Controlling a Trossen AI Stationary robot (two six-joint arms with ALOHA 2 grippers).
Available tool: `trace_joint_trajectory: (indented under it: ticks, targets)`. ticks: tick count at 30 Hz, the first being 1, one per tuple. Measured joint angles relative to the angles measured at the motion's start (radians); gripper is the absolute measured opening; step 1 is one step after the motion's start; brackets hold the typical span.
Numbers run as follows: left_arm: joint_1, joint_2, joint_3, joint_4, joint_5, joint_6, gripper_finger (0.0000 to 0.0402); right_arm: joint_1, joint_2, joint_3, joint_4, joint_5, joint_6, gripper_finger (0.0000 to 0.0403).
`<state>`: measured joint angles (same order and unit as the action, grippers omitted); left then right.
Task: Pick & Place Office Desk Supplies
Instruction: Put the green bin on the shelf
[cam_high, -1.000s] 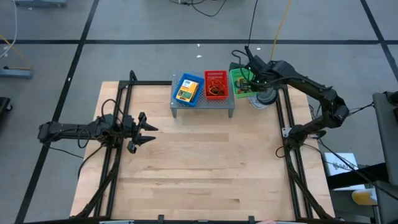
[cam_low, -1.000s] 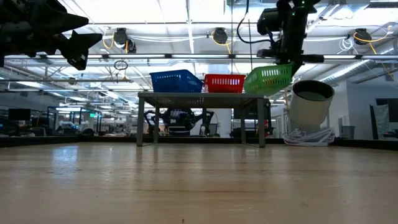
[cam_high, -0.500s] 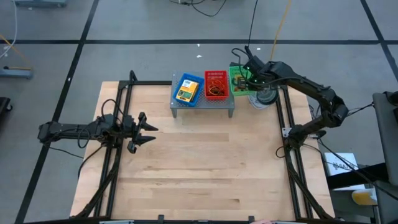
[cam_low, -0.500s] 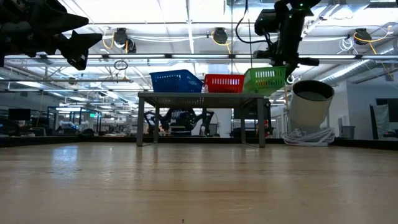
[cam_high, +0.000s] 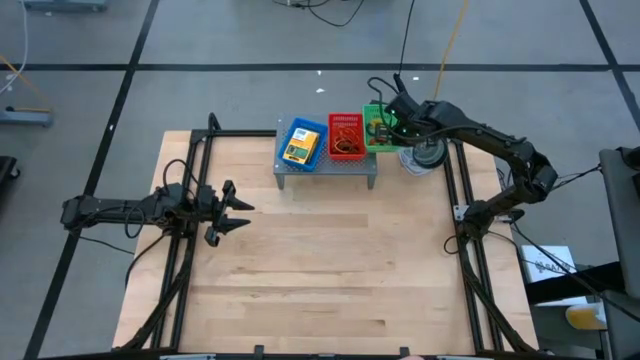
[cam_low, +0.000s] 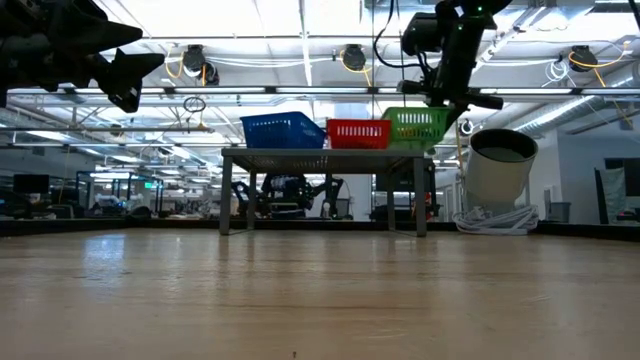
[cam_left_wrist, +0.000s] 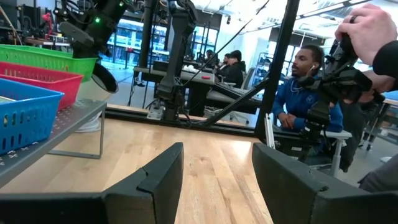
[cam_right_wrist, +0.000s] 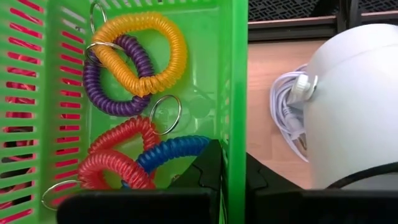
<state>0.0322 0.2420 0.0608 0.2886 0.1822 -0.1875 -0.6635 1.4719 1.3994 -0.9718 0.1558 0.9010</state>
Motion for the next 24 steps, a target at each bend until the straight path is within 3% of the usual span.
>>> trace_joint_trajectory:
  ticks: [24]
  targets:
    - [0.0,0.0,0.0,0.0,0.0,0.0,0.02,0.044,0.053,0.0,0.079,-0.028,0.048,0.0]
